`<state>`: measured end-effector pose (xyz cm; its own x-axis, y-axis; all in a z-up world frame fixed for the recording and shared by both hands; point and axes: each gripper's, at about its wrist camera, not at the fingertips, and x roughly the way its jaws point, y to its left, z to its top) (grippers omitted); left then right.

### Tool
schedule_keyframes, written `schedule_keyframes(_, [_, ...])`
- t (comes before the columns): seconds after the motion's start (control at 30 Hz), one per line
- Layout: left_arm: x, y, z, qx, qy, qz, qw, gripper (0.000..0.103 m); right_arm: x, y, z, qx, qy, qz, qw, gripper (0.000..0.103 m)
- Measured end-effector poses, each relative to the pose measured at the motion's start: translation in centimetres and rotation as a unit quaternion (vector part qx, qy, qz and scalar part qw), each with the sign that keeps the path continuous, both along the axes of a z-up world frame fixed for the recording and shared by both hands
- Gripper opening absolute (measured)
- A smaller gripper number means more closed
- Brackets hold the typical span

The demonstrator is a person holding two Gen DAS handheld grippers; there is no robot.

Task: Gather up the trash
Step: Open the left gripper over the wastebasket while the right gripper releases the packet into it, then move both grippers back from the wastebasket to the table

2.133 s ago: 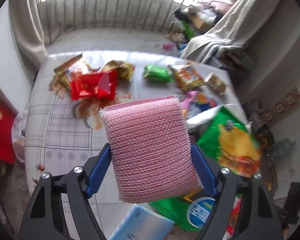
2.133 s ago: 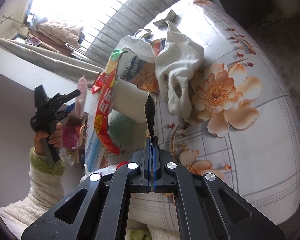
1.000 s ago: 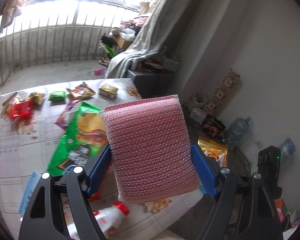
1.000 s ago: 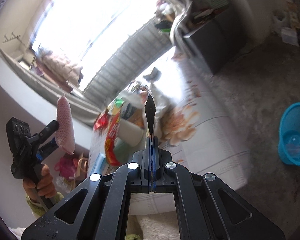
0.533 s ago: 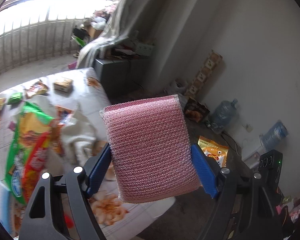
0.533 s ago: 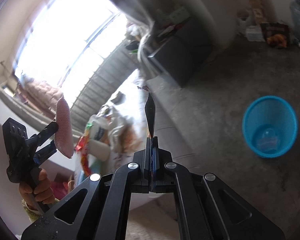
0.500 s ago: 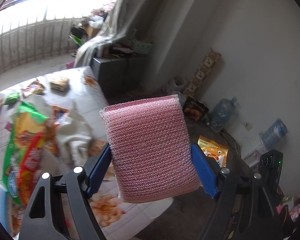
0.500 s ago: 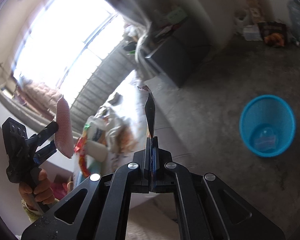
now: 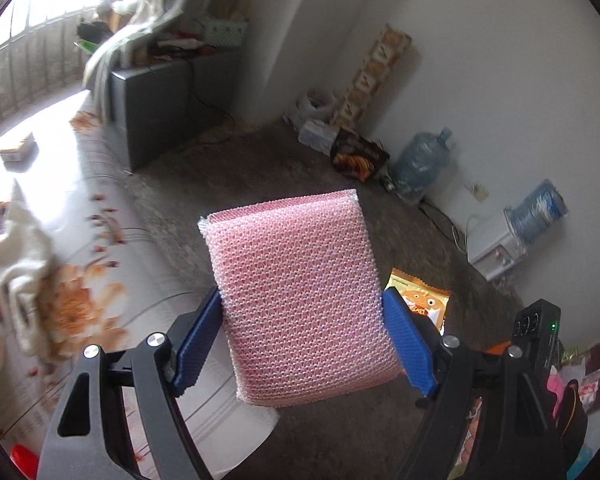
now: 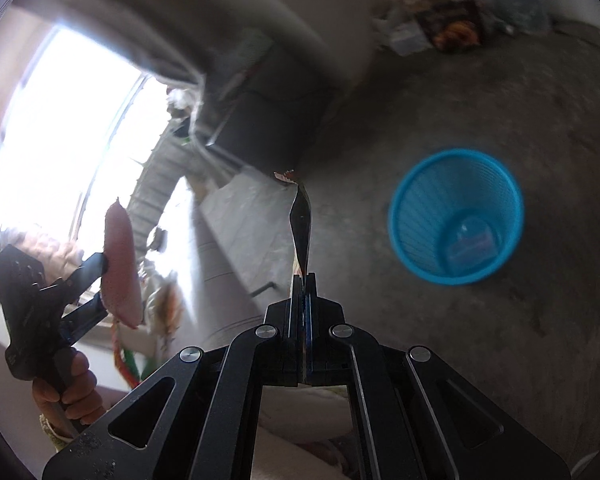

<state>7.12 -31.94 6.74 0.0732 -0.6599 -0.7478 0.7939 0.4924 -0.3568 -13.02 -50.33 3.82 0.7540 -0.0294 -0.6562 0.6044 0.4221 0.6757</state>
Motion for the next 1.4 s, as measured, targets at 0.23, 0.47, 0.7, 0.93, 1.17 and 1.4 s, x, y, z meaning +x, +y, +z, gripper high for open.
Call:
schedule_keyframes(0.23, [-0.7,-7.5,-3.6,0.034,0.034,-0.045,0.9978,0.078,-1.0,-2.9,-3.2,0.018,0.037,-0.055,0.998,0.0])
schedule_keyframes(0.47, [-2.0,-15.7,-9.0,0.103,0.022,-0.08,0.9912,0.078,-0.9,-6.5,-8.0,0.051,0.071,-0.09,0.992,0.0])
schedule_keyframes(0.7, [-2.0,-22.4,-14.5,0.158,0.013,-0.089,0.9834,0.09,0.7,-10.2,-12.1,0.076,0.093,-0.101,0.988,0.014])
schedule_keyframes(0.93, [-1.6,-22.7,-15.5,0.168,-0.006,-0.067,0.9835,0.091,0.6,-10.5,-14.8,0.09,0.127,-0.11,0.982,0.044])
schedule_keyframes(1.17, [-1.5,-20.3,-11.2,0.127,-0.037,-0.061,0.9893,0.091,-1.2,-8.9,-13.5,0.081,0.128,-0.107,0.983,0.044])
schedule_keyframes(1.4, [-2.1,-15.8,-5.6,0.074,-0.053,-0.055,0.9943,0.091,-2.1,-7.4,-10.4,0.042,0.119,-0.095,0.987,0.049])
